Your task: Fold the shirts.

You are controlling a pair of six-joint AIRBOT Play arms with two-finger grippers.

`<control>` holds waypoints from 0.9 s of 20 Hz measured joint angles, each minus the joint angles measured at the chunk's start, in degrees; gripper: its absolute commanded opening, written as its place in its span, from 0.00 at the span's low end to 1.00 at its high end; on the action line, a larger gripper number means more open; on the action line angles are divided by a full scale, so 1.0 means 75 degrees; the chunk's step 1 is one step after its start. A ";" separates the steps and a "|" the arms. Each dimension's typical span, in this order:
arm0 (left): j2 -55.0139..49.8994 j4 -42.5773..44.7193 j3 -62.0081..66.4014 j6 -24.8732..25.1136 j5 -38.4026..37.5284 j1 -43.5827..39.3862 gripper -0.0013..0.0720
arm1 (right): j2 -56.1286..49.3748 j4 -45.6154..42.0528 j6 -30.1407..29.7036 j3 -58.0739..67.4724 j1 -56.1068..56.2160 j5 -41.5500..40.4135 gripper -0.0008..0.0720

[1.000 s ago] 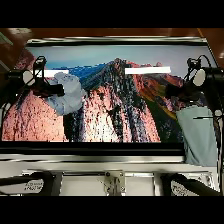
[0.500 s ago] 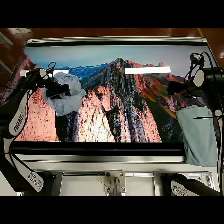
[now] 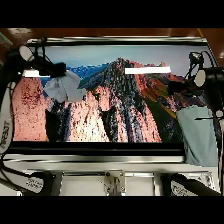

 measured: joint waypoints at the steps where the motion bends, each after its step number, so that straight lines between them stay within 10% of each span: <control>1: 0.0513 -0.0015 0.0032 0.0087 -0.0047 -0.0326 0.07 | 0.0122 0.0020 -0.0119 0.0000 0.0003 0.0067 0.96; 11: 0.1603 -0.0044 0.0122 -0.0382 0.0119 -0.4380 0.07 | 0.2381 0.0079 -0.1090 0.0006 0.0003 0.1542 0.96; 12: 0.1262 -0.0044 0.0119 -0.0484 0.0169 -0.4674 0.16 | 0.2474 0.0114 -0.1174 -0.0017 0.0003 0.1795 0.96; 14: 0.0539 -0.0032 0.0122 -0.0711 0.0367 -0.5071 0.98 | 0.2588 0.0256 -0.1332 -0.0140 0.0006 0.2098 0.96; 18: -0.0405 -0.0012 0.0122 -0.1326 0.0058 -0.5056 1.00 | 0.2669 0.0391 -0.1527 -0.0734 0.0003 0.2259 0.96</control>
